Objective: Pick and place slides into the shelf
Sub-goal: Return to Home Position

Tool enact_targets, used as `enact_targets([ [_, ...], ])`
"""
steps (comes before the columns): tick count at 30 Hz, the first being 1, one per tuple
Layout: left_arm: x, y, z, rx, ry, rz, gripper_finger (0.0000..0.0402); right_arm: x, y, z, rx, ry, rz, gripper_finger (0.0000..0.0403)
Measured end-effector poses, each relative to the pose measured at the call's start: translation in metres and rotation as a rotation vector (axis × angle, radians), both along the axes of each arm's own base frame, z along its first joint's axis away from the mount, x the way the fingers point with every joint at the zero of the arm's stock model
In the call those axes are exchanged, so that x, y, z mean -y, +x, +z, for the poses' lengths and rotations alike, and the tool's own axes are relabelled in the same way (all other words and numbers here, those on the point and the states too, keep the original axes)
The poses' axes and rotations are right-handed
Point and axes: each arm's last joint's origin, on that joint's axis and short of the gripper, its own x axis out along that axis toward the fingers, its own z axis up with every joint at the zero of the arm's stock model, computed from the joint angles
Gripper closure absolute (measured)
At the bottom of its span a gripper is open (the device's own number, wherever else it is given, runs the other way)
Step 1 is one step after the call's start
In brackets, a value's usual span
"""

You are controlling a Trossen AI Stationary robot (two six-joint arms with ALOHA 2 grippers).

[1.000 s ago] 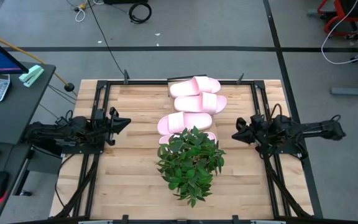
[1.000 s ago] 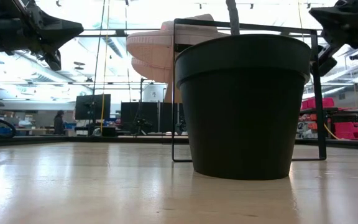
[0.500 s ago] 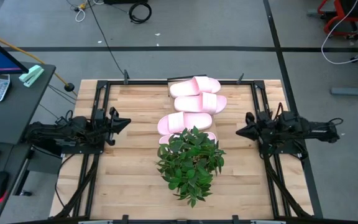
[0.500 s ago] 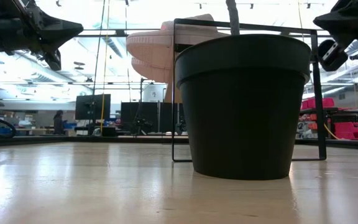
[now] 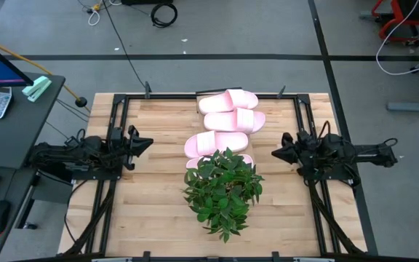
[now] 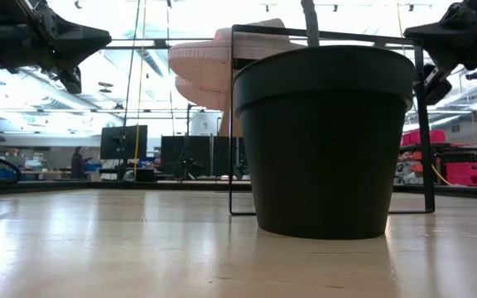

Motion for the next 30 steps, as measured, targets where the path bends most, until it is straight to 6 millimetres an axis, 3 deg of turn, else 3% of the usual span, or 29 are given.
enact_targets([
  [9, 0.0, 0.0, 0.0, 0.0, 0.0, 0.0, 0.0378, 0.0, 0.004, -0.016, -0.017, 0.002, -0.005, 0.0396],
  [22, 0.0, 0.0, 0.0, 0.0, 0.0, 0.0, 0.0361, 0.001, 0.005, -0.026, -0.113, -0.001, -0.052, 0.0395],
  [30, 0.0, 0.0, 0.0, 0.0, 0.0, 0.0, 0.0371, 0.002, 0.006, -0.027, -0.127, 0.003, -0.076, 0.0386],
])
